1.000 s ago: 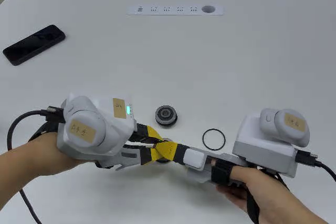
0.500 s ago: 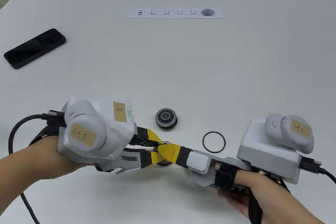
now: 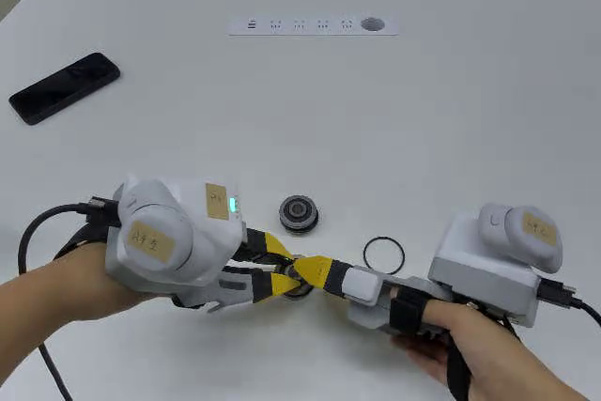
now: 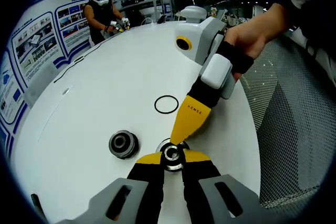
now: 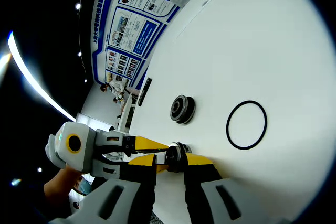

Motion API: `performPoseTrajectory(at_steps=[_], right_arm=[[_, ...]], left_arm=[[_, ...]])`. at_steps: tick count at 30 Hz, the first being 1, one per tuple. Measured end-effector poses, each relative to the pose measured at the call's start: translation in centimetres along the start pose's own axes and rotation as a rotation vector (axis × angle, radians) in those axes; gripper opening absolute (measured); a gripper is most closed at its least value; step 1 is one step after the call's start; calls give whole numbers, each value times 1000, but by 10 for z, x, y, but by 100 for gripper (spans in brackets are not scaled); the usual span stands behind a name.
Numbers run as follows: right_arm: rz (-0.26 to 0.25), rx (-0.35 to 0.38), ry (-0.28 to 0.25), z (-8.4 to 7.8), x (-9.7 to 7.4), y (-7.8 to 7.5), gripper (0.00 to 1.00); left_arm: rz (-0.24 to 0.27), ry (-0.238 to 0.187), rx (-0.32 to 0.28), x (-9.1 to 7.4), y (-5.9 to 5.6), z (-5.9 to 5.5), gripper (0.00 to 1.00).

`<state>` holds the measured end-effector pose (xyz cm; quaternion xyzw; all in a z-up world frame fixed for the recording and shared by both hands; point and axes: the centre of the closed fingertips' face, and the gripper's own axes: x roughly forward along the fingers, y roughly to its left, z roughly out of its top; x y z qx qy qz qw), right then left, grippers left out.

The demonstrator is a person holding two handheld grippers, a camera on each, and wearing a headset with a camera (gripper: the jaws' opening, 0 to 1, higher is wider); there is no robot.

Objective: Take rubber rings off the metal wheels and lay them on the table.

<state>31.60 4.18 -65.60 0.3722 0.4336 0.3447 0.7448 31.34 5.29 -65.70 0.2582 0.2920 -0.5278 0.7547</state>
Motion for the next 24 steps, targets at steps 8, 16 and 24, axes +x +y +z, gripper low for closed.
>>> performPoseTrajectory(at_steps=[8,16,24], right_arm=[[-8,29,21,-2,-3,-7,8],[-15,14,30,-1,-3,-12,3],[-21,24,26,-1,-3,-11,2]], left_arm=[[-1,2,0,0,0,0,13],[-2,3,-1,0,0,0,13],[-1,6,-3,0,0,0,13]])
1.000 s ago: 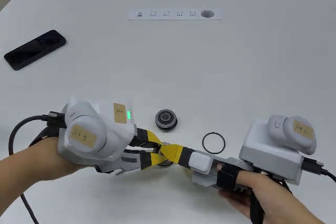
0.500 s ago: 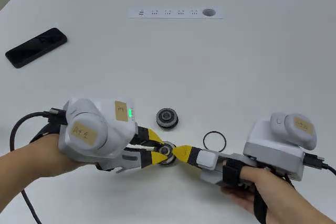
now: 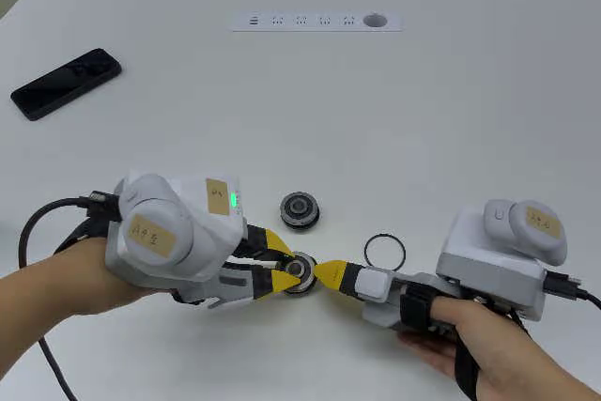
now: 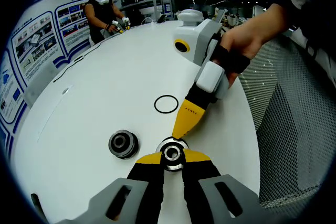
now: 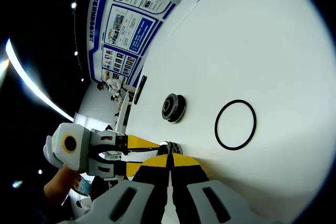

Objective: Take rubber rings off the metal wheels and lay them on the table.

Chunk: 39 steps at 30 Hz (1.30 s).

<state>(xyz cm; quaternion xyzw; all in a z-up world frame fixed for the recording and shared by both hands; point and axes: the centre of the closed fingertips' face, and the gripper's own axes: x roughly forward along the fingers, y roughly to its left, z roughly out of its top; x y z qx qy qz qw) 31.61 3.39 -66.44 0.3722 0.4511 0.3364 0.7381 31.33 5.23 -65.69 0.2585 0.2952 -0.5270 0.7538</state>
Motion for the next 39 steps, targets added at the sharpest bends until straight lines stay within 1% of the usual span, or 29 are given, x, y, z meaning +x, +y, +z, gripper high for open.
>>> performPoseTrajectory(at_steps=[3,7,8,11,13,15,20,24,27,32,39], right_arm=[[-4,3,-5,0,0,0,2],[-11,-47,-7,1,-1,3,1],[-12,-56,-5,1,-1,4,1],[-15,-70,-7,0,-1,5,1],[-22,-96,-3,0,-1,7,0],[-34,-150,4,0,-1,7,0],[-62,-236,19,-1,0,12,0],[-68,-272,31,-1,1,12,0],[-78,-317,41,-1,1,12,0],[-93,-368,41,-1,1,12,0],[-101,-403,46,-3,2,13,0]], left_arm=[[0,4,3,0,0,0,13],[-2,9,8,0,0,0,13],[-3,13,18,0,-1,0,13],[-7,21,26,0,-1,0,13],[-7,23,23,0,-1,0,13],[-4,22,22,0,-1,0,12],[-2,21,20,0,-2,0,13],[-2,21,19,0,-2,0,13],[-2,21,18,0,-2,0,13],[-3,20,17,0,-2,0,13],[-2,20,15,0,-2,-1,13]])
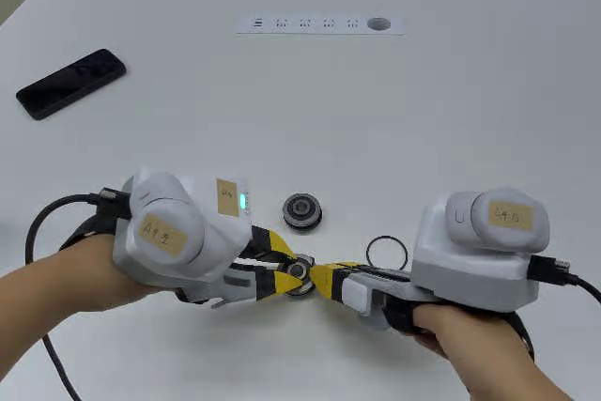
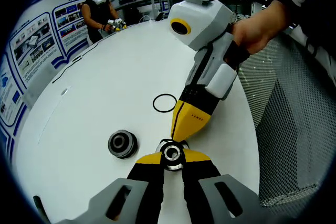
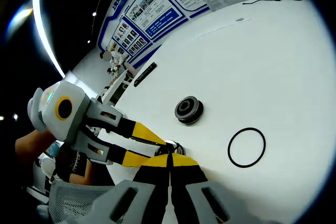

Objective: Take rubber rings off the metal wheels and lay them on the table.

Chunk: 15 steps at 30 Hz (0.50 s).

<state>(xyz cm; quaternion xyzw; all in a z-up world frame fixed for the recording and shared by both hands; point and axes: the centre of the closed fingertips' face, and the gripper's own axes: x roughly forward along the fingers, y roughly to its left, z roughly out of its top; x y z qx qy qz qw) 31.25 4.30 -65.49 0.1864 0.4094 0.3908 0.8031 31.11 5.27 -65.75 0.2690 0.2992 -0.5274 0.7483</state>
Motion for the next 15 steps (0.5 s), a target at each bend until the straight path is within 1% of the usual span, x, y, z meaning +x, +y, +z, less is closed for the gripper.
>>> performPoseTrajectory(at_steps=[9,12,15], right_arm=[[-5,-18,17,-1,1,1,0],[-10,-62,22,-1,1,2,0],[-12,-75,26,-1,2,3,0]], left_arm=[[3,-2,-4,-1,-1,-1,13],[3,-2,-4,-1,0,-1,13],[6,-2,-5,-1,0,-1,13]])
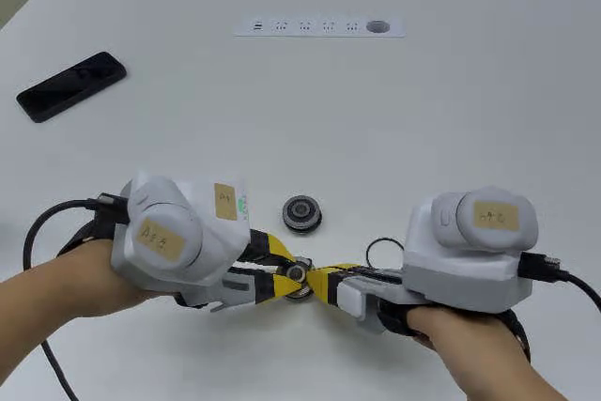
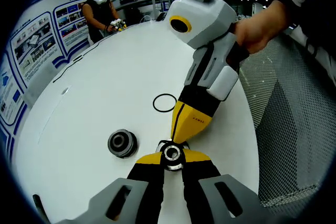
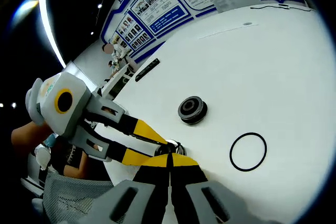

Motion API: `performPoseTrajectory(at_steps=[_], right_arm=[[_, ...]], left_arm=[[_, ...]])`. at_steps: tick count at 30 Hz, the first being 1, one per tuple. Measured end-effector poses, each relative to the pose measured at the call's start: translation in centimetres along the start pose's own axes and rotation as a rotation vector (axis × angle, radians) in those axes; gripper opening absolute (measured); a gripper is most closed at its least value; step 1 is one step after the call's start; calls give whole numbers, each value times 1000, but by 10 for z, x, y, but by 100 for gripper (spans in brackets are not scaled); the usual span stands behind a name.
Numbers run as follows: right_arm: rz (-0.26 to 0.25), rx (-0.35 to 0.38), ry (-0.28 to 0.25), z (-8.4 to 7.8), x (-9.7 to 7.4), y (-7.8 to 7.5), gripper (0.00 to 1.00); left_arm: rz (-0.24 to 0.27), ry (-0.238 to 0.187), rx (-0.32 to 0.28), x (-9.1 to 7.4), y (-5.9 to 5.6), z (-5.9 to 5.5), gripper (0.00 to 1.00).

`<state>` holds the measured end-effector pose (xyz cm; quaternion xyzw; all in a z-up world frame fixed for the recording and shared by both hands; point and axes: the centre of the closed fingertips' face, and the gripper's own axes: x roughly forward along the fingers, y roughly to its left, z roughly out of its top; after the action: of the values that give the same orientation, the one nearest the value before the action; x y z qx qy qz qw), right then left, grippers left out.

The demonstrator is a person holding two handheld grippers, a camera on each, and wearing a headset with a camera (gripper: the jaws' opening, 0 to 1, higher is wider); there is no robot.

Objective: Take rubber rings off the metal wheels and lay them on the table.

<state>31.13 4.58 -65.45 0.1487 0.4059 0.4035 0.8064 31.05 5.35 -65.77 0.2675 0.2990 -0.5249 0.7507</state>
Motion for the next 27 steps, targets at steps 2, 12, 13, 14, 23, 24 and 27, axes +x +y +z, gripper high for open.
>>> performPoseTrajectory(at_steps=[2,12,13,14,23,24,27], right_arm=[[1,-3,-1,0,0,1,0],[2,-24,1,0,1,2,0],[6,-32,0,0,1,3,0],[9,-42,0,0,0,3,0],[21,-41,2,-2,-1,8,1],[23,-38,1,-2,-1,8,1],[22,-30,0,-3,-1,8,1]], left_arm=[[1,0,-1,0,0,0,13],[0,2,0,0,0,0,13],[0,1,0,0,-1,0,13],[1,0,-1,0,-1,0,13],[4,-1,4,0,-1,0,13],[5,-3,2,0,-1,0,13],[9,-11,-7,0,-1,0,13]])
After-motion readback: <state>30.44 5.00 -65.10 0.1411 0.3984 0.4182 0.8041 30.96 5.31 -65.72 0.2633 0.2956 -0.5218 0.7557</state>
